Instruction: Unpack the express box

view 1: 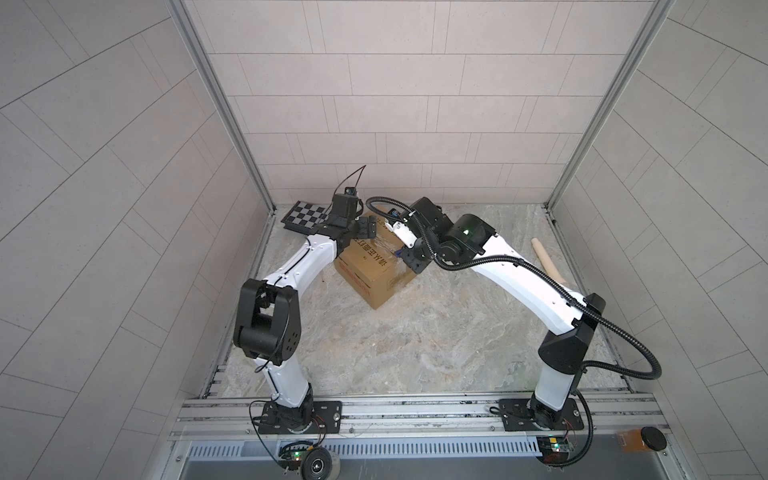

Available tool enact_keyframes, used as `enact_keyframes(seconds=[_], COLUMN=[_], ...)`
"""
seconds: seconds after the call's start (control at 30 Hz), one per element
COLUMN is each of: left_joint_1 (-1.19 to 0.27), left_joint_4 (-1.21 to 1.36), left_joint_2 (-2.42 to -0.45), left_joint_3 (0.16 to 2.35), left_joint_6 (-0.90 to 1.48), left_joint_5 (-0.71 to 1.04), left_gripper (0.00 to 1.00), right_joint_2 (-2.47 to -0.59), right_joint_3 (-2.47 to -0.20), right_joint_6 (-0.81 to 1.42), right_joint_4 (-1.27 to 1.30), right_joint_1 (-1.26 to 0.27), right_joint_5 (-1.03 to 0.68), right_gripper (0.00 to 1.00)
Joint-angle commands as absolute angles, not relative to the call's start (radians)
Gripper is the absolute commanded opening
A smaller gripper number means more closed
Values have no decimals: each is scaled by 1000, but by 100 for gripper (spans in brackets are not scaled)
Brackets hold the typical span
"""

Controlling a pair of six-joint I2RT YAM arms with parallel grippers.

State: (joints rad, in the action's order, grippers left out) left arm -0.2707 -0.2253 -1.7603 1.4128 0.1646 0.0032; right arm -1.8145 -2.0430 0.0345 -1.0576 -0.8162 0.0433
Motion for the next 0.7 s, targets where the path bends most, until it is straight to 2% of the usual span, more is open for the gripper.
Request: enact_keyframes(seconds=[0.0,0.23,0.67], left_joint_1=[-302,-303,-302], left_joint_4=[-351,-353,-351], left_joint_2=[-1820,-1821,-1818], left_joint_3=[1364,1367,1365], left_joint_6=[190,191,198], left_joint_5=[76,77,88], left_gripper=[99,99,99], right_joint_2=[-1803,-1771,-1913], right_joint_3=[-2029,-2017,-1980], right_joint_6=[31,46,58], right_joint_4=[-1073,-1061,-982], right_joint_1=[-816,-818,-816], right_joint_5=[2,-10,-27], right_gripper=[0,0,0])
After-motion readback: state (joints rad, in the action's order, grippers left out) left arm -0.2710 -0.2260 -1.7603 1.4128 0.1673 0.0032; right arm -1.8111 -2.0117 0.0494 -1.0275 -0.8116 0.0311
